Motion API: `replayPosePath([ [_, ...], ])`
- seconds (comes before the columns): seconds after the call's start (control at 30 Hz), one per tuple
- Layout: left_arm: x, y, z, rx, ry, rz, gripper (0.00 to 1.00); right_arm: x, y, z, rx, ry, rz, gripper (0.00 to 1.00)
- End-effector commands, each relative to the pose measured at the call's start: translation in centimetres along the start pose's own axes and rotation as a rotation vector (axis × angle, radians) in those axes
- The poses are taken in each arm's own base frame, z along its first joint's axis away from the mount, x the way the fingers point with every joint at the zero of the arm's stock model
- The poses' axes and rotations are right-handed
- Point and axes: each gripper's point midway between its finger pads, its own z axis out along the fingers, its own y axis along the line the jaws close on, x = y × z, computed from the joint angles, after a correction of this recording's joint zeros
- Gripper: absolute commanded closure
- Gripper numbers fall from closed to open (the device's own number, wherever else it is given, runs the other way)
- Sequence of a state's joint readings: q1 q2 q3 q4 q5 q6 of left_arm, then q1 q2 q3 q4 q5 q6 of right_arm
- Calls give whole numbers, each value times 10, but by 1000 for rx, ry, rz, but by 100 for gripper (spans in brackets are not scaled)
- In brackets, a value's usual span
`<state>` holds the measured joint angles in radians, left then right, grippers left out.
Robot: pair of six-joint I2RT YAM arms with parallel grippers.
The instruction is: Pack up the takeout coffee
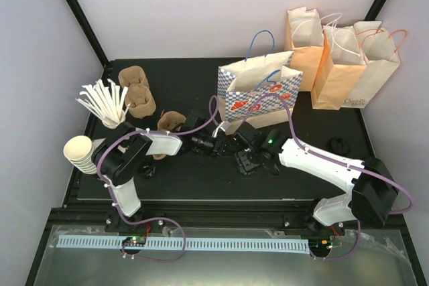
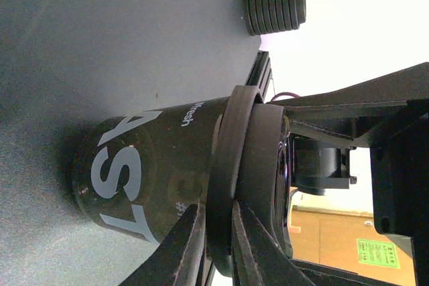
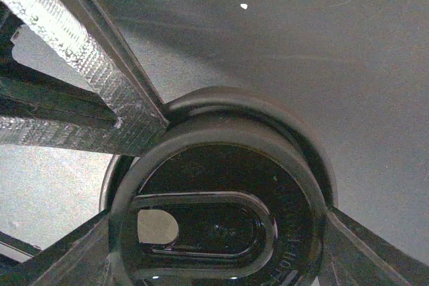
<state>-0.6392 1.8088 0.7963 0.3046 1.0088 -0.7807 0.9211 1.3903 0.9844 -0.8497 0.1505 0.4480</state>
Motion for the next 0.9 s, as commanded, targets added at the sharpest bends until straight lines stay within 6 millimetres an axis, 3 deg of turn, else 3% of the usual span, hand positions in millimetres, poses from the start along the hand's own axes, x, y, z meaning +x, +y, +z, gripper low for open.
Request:
replayPosePath([
  [0.0, 70, 96, 12, -293, 120, -302, 87, 65, 40, 38, -197, 293, -40, 31],
  [0.13, 78, 103, 16, -278, 136, -338, 88, 70, 42, 41, -211, 310, -35, 31],
  [0.27, 71, 93, 9, -290, 93, -295, 85, 71, 41, 39, -213, 312, -47, 31],
  [0.43, 27, 41, -7, -254, -24, -139, 64, 67, 51, 25, -222, 294, -132, 32],
  [0.53, 4, 15, -19, -191, -84, -107, 60, 61, 60, 17, -250, 257, -169, 32],
  [0.63, -13, 3, -22, -169, -115, -79, 59, 60, 63, 14, -279, 227, -190, 32],
  [0.8, -23, -3, -12, -69, -116, -96, 59, 61, 61, 17, -271, 228, -196, 32],
  [0.87, -26, -8, -11, -12, -141, -92, 53, 62, 61, 20, -266, 241, -196, 33],
])
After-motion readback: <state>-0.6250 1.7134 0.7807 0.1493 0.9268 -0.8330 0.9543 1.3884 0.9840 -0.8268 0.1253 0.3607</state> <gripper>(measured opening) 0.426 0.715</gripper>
